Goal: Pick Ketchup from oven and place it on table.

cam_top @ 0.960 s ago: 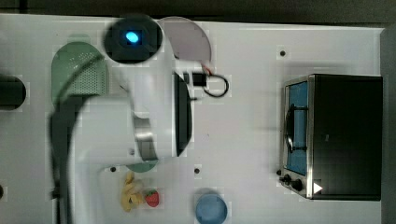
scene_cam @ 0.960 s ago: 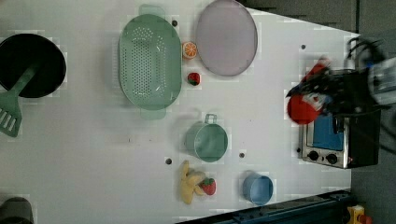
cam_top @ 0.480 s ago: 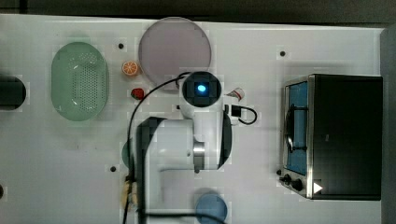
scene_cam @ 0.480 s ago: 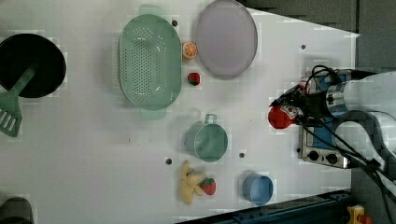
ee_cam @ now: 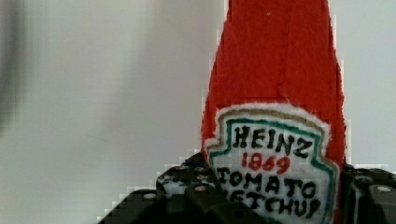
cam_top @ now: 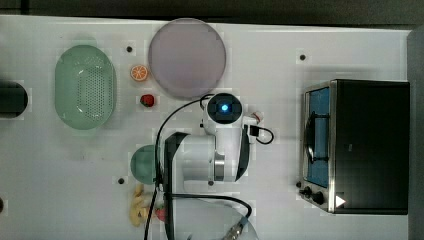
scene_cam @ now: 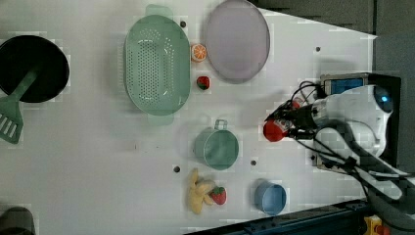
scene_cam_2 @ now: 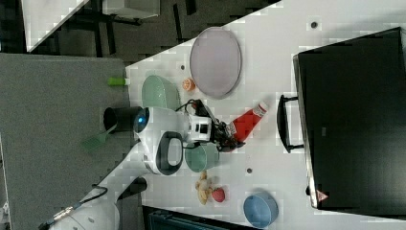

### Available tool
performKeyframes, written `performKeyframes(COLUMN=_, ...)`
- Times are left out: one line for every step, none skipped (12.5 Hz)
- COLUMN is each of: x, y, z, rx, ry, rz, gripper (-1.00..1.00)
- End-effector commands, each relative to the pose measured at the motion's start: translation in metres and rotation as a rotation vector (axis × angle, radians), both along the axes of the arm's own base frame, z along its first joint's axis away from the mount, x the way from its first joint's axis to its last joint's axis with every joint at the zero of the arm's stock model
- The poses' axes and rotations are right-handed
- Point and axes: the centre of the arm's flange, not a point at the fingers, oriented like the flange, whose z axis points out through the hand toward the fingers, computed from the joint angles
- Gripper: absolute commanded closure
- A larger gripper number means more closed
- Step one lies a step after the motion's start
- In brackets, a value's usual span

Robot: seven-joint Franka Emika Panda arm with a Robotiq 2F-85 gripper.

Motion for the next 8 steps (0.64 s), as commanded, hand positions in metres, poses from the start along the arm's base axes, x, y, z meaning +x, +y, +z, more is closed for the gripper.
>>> performKeyframes(x=0.021, y=0.003, z=0.027, rx=0.002, ry=-0.107, rz=-0.015, gripper=-0.32)
performKeyframes(x=0.019, y=0.002, z=0.025, rx=0.001, ry=-0.101, rz=-0.017, gripper=-0.52)
performKeyframes(x=0.018, y=0.001, z=0.024, rx=0.000, ry=-0.100, rz=-0.019, gripper=-0.74)
performKeyframes(x=0.019, y=0.001, z=0.025, rx=0.000, ry=-0.103, rz=-0.019, gripper=-0.96)
performKeyframes(x=0.020, y=0.001, z=0.028, rx=0.001, ry=-0.109, rz=-0.020, gripper=-1.00)
performKeyframes(x=0.024, y=0.003, z=0.036, rx=-0.001, ry=-0.124, rz=-0.034, gripper=-1.00)
performKeyframes(x=0.029, y=0.003, z=0.048, rx=-0.003, ry=-0.147, rz=-0.064, gripper=-1.00)
performKeyframes(x=0.035, y=0.003, z=0.069, rx=-0.002, ry=-0.176, rz=-0.079, gripper=-1.00)
